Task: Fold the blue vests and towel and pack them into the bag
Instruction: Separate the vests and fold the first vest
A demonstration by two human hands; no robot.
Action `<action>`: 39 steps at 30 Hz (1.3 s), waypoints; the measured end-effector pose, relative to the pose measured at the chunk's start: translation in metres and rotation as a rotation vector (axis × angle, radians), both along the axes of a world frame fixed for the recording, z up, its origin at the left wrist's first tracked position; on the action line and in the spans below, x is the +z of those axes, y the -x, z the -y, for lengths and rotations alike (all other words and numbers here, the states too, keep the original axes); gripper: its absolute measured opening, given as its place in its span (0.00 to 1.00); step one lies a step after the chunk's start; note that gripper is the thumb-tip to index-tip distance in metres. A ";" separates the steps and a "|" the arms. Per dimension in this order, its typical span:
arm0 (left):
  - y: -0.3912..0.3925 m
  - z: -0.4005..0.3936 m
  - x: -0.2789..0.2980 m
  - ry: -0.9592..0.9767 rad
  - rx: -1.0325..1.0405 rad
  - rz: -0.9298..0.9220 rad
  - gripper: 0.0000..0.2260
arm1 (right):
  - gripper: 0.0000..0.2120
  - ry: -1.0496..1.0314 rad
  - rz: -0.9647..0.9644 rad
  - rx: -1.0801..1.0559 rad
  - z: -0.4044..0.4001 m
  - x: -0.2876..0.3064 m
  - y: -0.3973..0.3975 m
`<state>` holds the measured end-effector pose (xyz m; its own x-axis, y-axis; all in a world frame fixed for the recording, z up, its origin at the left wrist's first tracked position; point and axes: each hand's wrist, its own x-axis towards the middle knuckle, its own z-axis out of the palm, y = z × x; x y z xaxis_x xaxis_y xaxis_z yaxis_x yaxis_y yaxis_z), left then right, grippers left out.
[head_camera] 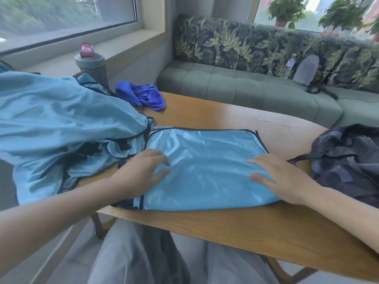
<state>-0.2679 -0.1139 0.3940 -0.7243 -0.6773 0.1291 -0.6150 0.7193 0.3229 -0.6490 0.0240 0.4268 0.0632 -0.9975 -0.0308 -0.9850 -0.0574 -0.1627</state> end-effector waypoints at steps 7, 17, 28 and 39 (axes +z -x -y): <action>-0.056 -0.064 -0.006 0.241 -0.191 0.123 0.15 | 0.39 0.024 -0.321 0.162 -0.056 -0.018 0.010; -0.060 -0.068 -0.019 0.424 -0.037 0.188 0.05 | 0.17 0.419 -0.479 0.021 -0.056 -0.052 0.008; -0.090 -0.051 -0.020 0.437 0.007 0.094 0.08 | 0.24 0.462 -0.431 0.032 -0.070 -0.050 0.041; -0.093 -0.048 -0.017 0.288 0.045 -0.079 0.08 | 0.33 0.416 -0.330 0.025 -0.078 -0.053 0.050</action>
